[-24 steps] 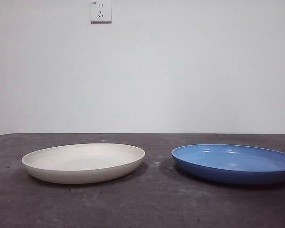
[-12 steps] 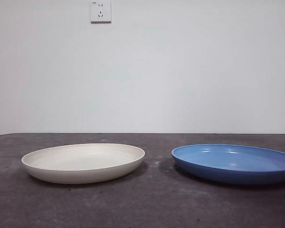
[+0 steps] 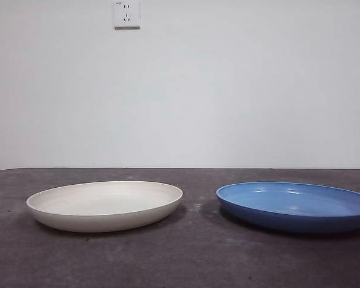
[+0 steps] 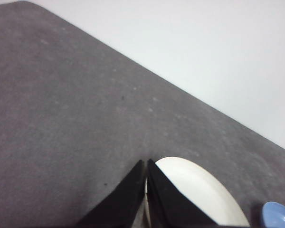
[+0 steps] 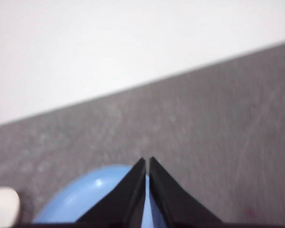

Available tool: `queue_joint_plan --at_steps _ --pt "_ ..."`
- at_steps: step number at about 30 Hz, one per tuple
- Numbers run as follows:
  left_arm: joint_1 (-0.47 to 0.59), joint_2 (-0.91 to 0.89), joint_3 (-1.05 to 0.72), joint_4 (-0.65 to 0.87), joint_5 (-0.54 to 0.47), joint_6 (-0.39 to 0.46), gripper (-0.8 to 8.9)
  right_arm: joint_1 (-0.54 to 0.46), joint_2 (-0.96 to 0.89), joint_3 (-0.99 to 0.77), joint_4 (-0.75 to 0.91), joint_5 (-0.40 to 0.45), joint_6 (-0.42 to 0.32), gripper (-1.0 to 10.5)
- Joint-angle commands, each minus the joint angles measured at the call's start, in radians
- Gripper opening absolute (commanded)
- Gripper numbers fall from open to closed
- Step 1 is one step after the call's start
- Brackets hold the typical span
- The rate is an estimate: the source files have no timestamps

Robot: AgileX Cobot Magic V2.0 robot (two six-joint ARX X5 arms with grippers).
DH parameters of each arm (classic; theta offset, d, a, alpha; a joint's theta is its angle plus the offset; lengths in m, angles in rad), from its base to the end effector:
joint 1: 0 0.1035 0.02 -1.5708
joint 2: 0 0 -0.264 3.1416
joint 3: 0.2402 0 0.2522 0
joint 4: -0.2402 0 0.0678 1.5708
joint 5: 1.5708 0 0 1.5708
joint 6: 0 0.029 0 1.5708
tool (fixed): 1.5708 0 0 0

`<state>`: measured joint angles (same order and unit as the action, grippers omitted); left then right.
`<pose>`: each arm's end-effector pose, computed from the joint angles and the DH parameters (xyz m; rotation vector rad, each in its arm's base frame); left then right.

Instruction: Pick up the white plate, put it on the blue plate, put it on desk

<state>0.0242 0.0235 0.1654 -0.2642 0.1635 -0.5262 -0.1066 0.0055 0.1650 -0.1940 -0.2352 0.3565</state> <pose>0.0859 -0.0026 0.1920 -0.5361 0.1557 -0.1039 0.0845 -0.0022 0.1998 0.3619 0.0566 0.1212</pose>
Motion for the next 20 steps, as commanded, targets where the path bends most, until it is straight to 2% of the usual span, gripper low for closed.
queue_joint_plan --at_steps 1,10,20 --pt "0.002 0.025 0.064 -0.007 0.014 0.001 0.09 -0.002 0.018 0.06 0.0 0.0 -0.002 0.1" --pt "0.002 0.224 0.319 -0.1 0.085 0.125 0.09 -0.002 0.215 0.314 -0.113 -0.005 -0.089 0.1" --pt "0.002 0.536 0.603 -0.298 0.29 0.314 0.09 0.0 0.528 0.632 -0.375 -0.129 -0.249 0.1"
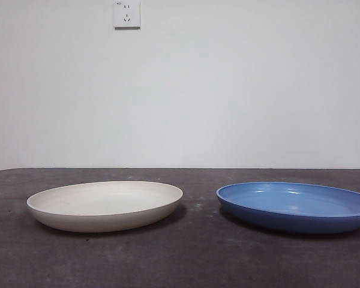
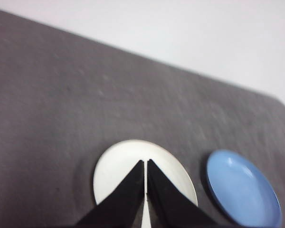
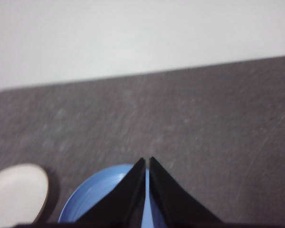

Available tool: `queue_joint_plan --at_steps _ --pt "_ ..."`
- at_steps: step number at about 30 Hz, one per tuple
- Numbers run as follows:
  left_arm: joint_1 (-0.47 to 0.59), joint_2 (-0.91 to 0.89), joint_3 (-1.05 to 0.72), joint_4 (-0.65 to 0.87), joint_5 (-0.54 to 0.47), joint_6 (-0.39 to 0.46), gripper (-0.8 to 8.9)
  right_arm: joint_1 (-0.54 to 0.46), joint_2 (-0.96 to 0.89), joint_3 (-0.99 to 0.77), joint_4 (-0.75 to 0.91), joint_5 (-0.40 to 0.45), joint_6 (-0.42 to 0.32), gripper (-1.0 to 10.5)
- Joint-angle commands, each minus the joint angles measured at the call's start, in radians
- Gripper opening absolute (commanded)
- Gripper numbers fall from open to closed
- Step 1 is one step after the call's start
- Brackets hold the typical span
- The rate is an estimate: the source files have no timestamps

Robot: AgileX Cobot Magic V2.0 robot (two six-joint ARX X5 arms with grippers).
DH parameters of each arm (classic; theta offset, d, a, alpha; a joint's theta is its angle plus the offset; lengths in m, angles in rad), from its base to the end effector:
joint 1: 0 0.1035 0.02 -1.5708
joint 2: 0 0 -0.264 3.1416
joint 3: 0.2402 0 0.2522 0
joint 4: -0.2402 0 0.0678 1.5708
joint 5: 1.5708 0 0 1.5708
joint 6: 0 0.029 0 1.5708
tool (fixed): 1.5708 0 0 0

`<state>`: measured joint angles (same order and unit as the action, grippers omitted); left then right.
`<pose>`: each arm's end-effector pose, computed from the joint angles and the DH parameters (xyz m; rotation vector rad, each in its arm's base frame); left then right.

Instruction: Pick up the white plate, put it on the blue plate, put it on desk

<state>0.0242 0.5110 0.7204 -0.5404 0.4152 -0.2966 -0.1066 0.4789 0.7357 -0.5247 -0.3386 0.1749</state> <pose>0.1063 -0.0091 0.3116 -0.3628 0.3808 -0.3369 0.0996 -0.0010 0.3202 0.2324 0.2816 0.2073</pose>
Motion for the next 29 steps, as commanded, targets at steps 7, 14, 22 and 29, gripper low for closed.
queue_joint_plan --at_steps 7,14,22,29 --pt "0.0 0.235 0.211 -0.188 0.161 0.215 0.09 0.019 0.244 0.237 -0.256 -0.142 -0.165 0.1" --pt "-0.045 0.361 0.318 -0.404 0.187 0.353 0.09 0.096 0.365 0.32 -0.416 -0.143 -0.243 0.1" --pt "-0.14 0.394 0.324 -0.519 0.187 0.416 0.09 0.228 0.423 0.328 -0.555 -0.144 -0.294 0.1" --pt "-0.168 0.394 0.324 -0.512 0.187 0.416 0.19 0.304 0.422 0.328 -0.564 -0.143 -0.295 0.1"
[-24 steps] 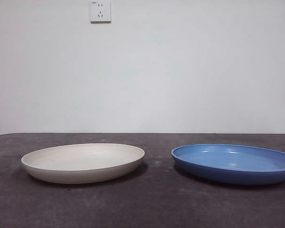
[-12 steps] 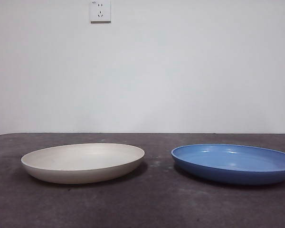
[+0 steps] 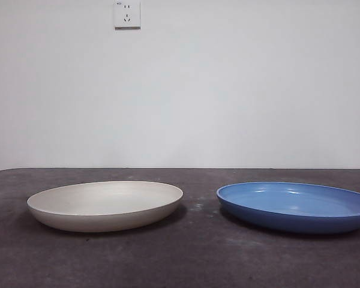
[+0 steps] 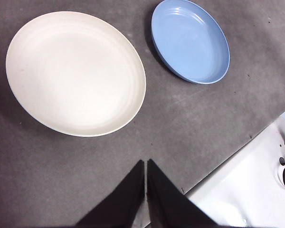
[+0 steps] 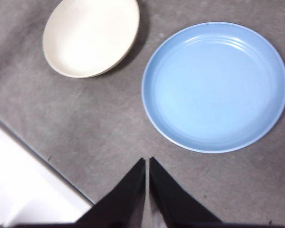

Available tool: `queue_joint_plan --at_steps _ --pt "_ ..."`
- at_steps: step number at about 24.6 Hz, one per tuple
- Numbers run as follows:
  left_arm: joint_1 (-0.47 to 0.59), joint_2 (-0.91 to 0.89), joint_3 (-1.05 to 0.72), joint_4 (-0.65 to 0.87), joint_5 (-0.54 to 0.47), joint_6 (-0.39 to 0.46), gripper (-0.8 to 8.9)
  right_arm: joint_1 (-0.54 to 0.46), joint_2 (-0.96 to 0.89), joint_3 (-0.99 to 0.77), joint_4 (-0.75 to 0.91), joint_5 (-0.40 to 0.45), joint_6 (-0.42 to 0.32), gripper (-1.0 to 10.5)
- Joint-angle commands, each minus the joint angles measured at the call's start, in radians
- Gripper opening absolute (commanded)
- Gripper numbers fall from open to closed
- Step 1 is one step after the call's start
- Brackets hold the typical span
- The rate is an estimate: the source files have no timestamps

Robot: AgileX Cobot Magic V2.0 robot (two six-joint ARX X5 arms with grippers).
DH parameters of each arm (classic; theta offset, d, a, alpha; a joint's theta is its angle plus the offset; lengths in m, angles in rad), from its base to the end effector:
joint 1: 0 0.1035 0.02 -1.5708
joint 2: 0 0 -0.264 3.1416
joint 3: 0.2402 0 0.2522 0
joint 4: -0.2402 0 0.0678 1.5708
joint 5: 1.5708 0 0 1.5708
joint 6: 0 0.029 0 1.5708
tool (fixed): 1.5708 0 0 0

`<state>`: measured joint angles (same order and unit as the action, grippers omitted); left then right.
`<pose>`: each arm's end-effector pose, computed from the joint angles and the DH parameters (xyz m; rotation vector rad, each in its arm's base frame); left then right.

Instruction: Pick up the white plate, put it on the blue plate, put it on desk

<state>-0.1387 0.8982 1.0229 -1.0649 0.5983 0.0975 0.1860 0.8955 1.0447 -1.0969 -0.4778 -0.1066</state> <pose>0.1416 -0.0363 0.3259 -0.1324 0.8996 -0.7246 0.1379 0.0395 0.3293 0.0453 0.9192 0.6620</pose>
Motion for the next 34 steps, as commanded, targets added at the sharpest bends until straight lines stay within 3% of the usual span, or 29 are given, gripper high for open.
queue_joint_plan --at_steps 1,4,9,12,22,30,34 --pt "-0.006 0.007 0.022 0.014 0.004 0.022 0.4 0.015 0.006 0.019 0.009 -0.004 -0.013 0.1" --pt "-0.006 0.007 0.022 0.014 0.004 0.022 1.03 0.016 0.006 0.019 0.009 -0.004 -0.012 0.7" --pt "-0.006 0.007 0.022 0.017 0.004 0.014 3.53 0.016 0.006 0.019 0.009 -0.004 -0.005 3.9" --pt "-0.006 0.007 0.022 0.018 0.004 0.012 4.45 0.016 0.006 0.019 0.009 -0.004 -0.005 4.2" --pt "-0.022 0.007 0.022 0.046 -0.019 -0.022 4.47 0.016 0.006 0.019 0.011 -0.003 -0.002 4.2" --pt "-0.041 0.03 0.022 0.105 -0.187 -0.1 4.46 0.016 0.006 0.019 0.018 0.004 -0.002 4.2" --pt "-0.05 0.074 0.028 0.138 -0.218 -0.118 4.42 0.016 0.006 0.019 0.023 0.004 -0.002 4.2"
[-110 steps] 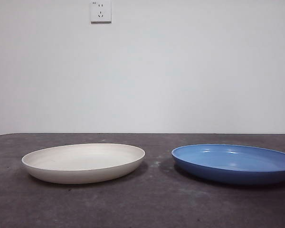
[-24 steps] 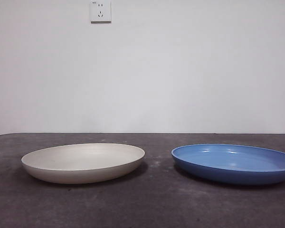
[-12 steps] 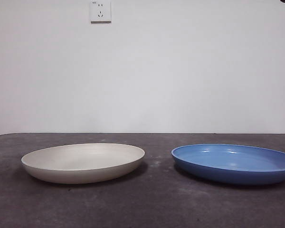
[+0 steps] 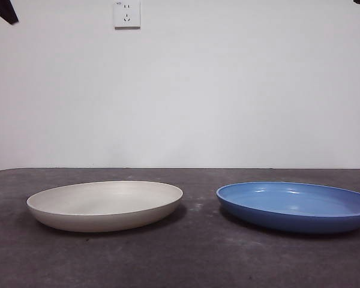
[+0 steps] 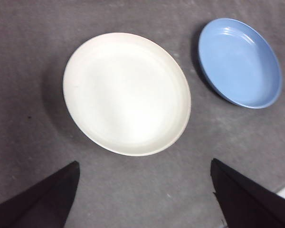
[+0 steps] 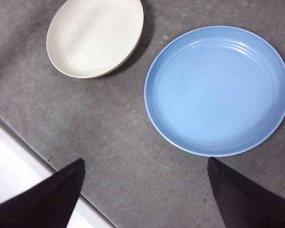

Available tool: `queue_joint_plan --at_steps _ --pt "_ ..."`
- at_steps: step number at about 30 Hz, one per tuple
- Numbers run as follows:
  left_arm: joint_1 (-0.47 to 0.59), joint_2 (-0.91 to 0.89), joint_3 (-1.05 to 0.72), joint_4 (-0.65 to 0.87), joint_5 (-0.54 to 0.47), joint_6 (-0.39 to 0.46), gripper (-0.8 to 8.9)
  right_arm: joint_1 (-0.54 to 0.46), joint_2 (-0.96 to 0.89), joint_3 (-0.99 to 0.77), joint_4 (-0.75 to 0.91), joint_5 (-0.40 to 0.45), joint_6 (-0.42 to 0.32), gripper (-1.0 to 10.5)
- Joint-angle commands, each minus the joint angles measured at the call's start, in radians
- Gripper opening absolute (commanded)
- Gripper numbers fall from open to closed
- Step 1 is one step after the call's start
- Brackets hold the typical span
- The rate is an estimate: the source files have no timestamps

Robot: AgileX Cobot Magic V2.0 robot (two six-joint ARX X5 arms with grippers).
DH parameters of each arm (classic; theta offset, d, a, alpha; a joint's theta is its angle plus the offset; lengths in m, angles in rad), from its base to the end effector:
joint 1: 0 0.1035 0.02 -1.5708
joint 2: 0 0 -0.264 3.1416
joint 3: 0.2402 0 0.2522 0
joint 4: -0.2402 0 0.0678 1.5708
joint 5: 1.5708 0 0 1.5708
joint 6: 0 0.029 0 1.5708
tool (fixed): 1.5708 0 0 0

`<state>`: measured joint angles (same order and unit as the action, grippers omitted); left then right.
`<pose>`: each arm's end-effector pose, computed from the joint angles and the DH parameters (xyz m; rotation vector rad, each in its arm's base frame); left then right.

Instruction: Pick up the white plate, put it on the blue plate, put it on desk

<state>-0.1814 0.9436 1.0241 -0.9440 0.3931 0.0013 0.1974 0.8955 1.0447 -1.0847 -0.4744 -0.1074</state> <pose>0.1611 -0.0409 0.3249 -0.0912 0.8696 -0.5385 0.1384 0.0412 0.3300 0.0357 0.9077 0.6706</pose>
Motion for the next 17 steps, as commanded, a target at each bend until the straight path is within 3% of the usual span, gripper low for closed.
queue_joint_plan --at_steps 1,17 --pt "-0.01 0.042 0.029 0.025 -0.024 -0.022 4.42 0.004 0.006 0.019 0.012 0.0 -0.001 4.2" --pt "-0.017 0.428 0.065 0.237 -0.091 -0.043 4.38 0.004 0.005 0.019 0.051 0.0 -0.001 4.2"
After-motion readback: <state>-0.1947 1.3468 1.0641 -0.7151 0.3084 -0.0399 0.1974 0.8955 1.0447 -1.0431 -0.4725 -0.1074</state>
